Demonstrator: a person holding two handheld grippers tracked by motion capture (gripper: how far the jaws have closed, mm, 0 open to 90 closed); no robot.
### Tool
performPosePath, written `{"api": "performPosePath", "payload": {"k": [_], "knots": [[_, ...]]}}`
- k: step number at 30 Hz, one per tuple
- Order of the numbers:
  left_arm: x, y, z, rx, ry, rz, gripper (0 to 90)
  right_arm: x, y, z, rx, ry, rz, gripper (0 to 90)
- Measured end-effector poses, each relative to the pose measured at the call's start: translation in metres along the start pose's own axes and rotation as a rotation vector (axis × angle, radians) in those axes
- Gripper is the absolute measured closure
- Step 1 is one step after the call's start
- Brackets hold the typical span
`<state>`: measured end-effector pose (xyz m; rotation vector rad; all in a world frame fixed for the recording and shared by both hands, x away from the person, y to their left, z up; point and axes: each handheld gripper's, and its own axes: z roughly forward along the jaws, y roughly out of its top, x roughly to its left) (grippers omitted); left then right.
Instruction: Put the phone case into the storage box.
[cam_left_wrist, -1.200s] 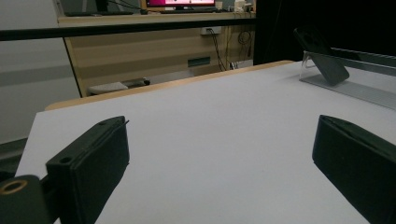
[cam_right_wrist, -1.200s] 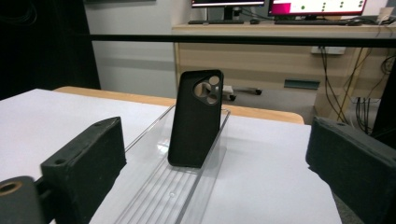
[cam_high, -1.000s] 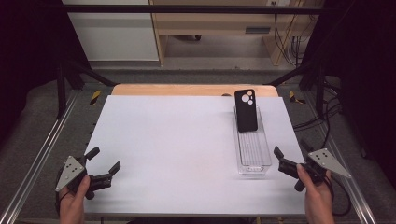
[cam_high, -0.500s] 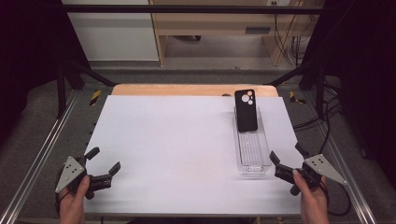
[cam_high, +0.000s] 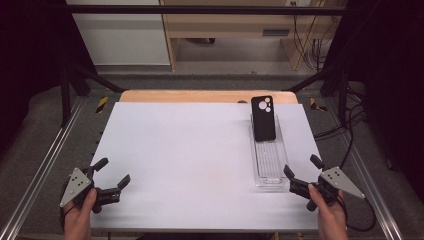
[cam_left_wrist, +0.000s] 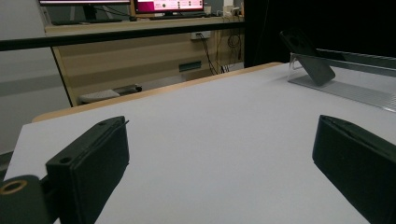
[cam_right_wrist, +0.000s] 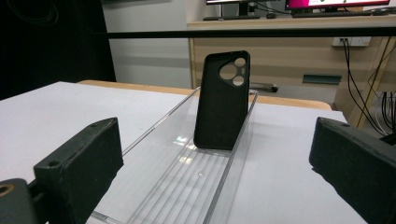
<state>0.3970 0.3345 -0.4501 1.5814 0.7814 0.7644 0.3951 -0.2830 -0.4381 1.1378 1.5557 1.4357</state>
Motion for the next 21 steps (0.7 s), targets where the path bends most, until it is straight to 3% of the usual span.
{"api": "performPosePath", "payload": {"k": [8,12,15,21], "knots": [[-0.001,0.000,0.001,-0.001,-0.018,-0.006,3.5,0.006,-0.001,0.004,0.001,0.024,-0.011,3.0],[-0.002,0.001,0.001,-0.004,-0.028,-0.002,3.6,0.013,-0.001,0.010,-0.003,0.046,-0.018,3.3],[-0.002,0.001,0.000,-0.013,-0.026,0.001,3.6,0.020,-0.003,0.018,0.016,0.091,-0.025,3.8],[-0.001,0.002,-0.001,-0.019,-0.025,-0.001,3.6,0.029,-0.003,0.025,0.012,0.113,-0.031,4.6]]}}
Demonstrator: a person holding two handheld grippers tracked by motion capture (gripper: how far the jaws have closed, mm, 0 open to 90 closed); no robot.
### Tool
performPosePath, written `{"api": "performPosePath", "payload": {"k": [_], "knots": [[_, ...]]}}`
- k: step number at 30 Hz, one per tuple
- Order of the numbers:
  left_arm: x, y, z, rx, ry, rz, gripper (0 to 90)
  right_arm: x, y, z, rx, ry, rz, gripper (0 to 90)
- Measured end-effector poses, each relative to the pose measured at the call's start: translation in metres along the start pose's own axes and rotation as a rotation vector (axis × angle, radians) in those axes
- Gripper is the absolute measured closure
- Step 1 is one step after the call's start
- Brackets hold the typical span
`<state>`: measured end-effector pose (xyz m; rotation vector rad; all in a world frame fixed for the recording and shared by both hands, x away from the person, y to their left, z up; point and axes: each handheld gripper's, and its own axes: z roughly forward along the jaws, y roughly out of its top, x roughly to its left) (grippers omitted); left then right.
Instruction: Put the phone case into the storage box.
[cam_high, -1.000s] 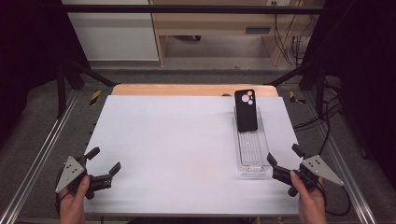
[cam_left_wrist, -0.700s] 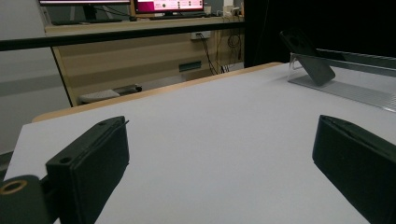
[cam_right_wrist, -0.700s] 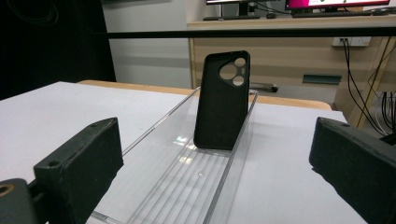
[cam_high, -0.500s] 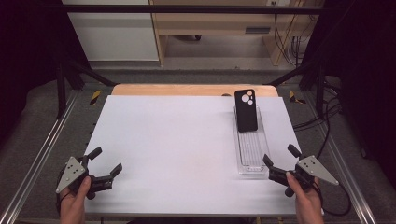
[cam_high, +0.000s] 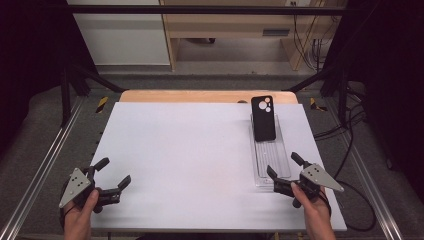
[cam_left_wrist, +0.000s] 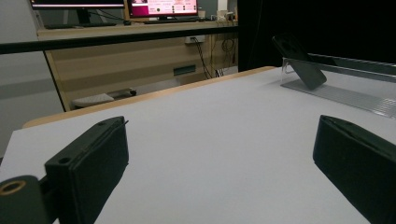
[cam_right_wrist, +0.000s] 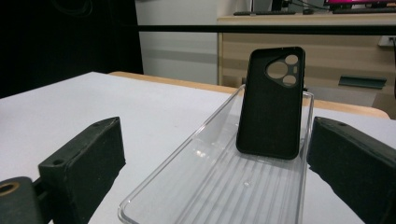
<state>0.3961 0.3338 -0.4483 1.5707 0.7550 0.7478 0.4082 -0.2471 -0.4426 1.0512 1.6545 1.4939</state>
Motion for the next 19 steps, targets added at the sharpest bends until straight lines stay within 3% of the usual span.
{"api": "performPosePath", "payload": {"k": [8,13,19], "knots": [[-0.0030,-0.0002,0.0037,0.011,-0.016,-0.002,3.7,-0.0005,0.0049,0.0030,-0.046,-0.015,0.020,4.5],[-0.0051,0.0004,0.0058,0.004,-0.032,-0.005,3.7,0.0012,0.0038,0.0059,-0.043,-0.022,0.002,4.0],[-0.0050,0.0009,0.0077,0.008,-0.012,-0.016,3.0,-0.0002,0.0012,0.0028,-0.044,-0.032,0.014,3.5]]}}
